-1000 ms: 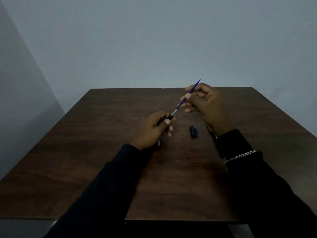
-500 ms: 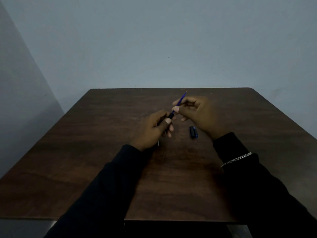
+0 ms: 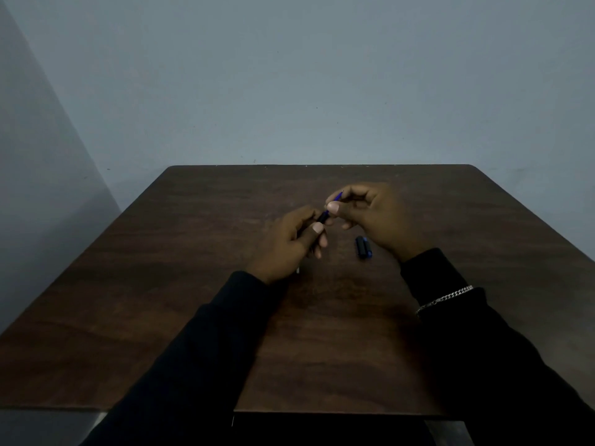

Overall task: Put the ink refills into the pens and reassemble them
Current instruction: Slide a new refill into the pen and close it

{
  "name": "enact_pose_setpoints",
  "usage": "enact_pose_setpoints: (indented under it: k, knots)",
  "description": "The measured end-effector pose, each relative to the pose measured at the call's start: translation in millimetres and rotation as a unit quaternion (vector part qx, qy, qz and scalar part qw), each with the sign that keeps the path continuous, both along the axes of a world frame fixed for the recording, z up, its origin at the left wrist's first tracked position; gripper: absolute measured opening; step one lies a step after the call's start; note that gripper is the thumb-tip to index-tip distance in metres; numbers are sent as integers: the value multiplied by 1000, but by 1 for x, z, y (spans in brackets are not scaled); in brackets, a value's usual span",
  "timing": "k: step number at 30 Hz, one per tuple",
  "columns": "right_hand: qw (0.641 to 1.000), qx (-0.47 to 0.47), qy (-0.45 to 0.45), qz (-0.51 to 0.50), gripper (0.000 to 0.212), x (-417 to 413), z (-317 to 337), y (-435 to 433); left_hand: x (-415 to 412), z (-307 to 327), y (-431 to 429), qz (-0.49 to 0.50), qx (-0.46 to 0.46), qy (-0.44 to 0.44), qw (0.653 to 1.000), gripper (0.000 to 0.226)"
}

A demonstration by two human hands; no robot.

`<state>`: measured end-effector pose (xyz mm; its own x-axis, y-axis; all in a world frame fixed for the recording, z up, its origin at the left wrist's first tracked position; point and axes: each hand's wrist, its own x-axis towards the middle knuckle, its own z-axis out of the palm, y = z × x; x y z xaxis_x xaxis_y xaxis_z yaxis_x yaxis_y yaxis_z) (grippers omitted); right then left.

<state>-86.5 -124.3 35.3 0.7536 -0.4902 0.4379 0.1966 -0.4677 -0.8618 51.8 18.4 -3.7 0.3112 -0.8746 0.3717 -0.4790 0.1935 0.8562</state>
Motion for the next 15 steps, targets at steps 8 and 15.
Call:
enact_pose_setpoints:
  k: [8,15]
  knots:
    - [1000,8,10,6,8,-1,1,1,1,-4,-5,6,-15,12,1000,20]
    - [996,29,87,0,27,-13,14,-2,0,0,-3,7,-15,21,1000,21]
